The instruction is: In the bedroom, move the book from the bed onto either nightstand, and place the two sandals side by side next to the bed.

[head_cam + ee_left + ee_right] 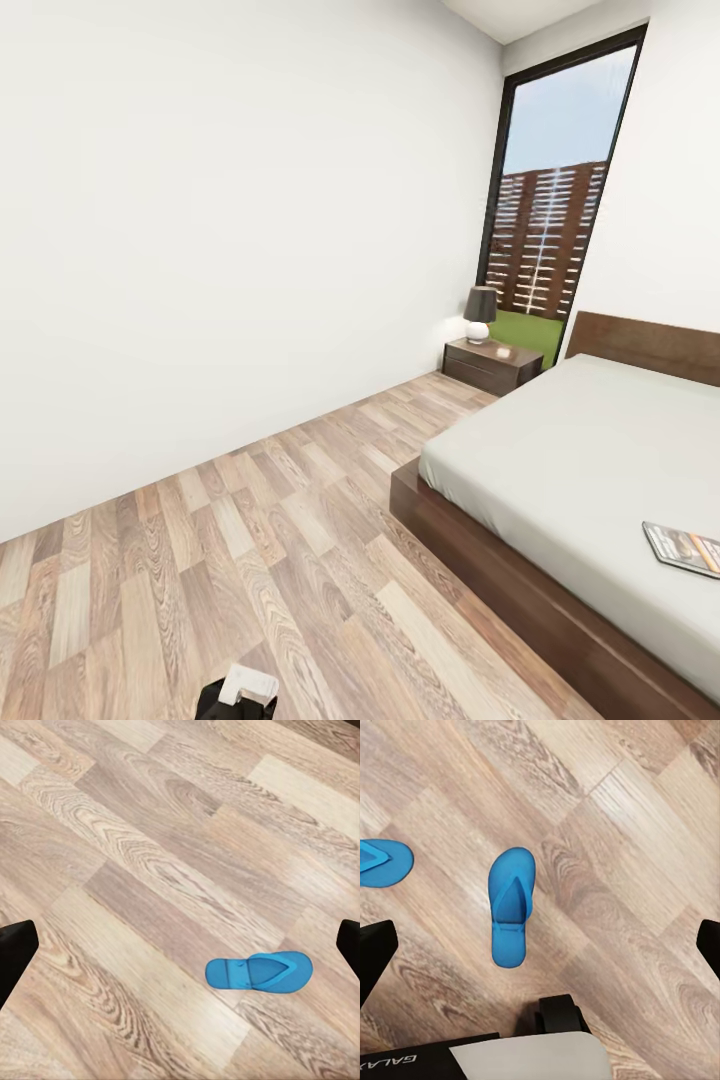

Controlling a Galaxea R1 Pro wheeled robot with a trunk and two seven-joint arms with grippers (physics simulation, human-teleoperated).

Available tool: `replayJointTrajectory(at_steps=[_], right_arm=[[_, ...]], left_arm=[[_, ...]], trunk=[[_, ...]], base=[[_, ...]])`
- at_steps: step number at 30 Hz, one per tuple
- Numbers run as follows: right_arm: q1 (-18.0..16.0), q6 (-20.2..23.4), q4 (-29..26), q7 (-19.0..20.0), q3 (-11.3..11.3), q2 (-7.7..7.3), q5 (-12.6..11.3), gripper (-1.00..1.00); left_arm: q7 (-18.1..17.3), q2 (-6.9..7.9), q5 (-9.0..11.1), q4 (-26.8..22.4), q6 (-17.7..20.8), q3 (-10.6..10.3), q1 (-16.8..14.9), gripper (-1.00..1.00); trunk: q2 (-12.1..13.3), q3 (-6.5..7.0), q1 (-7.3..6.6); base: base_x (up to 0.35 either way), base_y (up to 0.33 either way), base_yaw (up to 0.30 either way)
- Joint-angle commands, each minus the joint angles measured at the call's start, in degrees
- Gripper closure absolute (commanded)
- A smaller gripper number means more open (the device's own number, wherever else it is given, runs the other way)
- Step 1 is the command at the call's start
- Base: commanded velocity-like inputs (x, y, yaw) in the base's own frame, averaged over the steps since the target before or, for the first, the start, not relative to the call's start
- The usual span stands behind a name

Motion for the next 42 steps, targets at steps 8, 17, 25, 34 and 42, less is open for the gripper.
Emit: replayJointTrajectory(at_steps=[8, 17, 25, 34, 42], right_arm=[[0.01, 0.29, -0.18, -0.10, -0.19, 0.05, -0.03, -1.00], [0.01, 0.29, -0.21, -0.10, -0.17, 0.01, -0.02, -1.00], [0.02, 0.29, -0.22, -0.10, -0.17, 0.04, 0.07, -1.00], [0.00, 0.35, -0.28, -0.11, -0.17, 0.04, 0.03, -1.00], [-0.29, 0.86, -0.73, -0.22, -0.17, 0.10, 0.13, -1.00]], left_arm=[[-0.19, 0.03, -0.07, 0.19, -0.25, -0.17, -0.03, -1.00], [-0.21, 0.03, -0.05, 0.51, -0.48, -0.18, -0.03, -1.00], [0.00, 0.03, -0.45, 0.58, -2.80, -0.18, -0.07, -1.00], [-0.15, 0.03, -0.42, 0.59, -3.52, -0.18, -0.11, -1.00], [-0.32, 0.03, -0.08, -0.14, -3.13, -0.07, -0.11, -1.00]], trunk=[[-0.04, -0.06, 0.00], [-1.64, -0.78, 0.88], [-4.85, -2.22, 2.64], [-8.46, -3.83, 4.61], [-11.67, -5.27, 6.37]], base=[[0.007, 0.000, 0.000], [0.001, 0.000, 0.000], [0.000, 0.000, 0.000], [0.000, 0.000, 0.000], [0.000, 0.000, 0.000]])
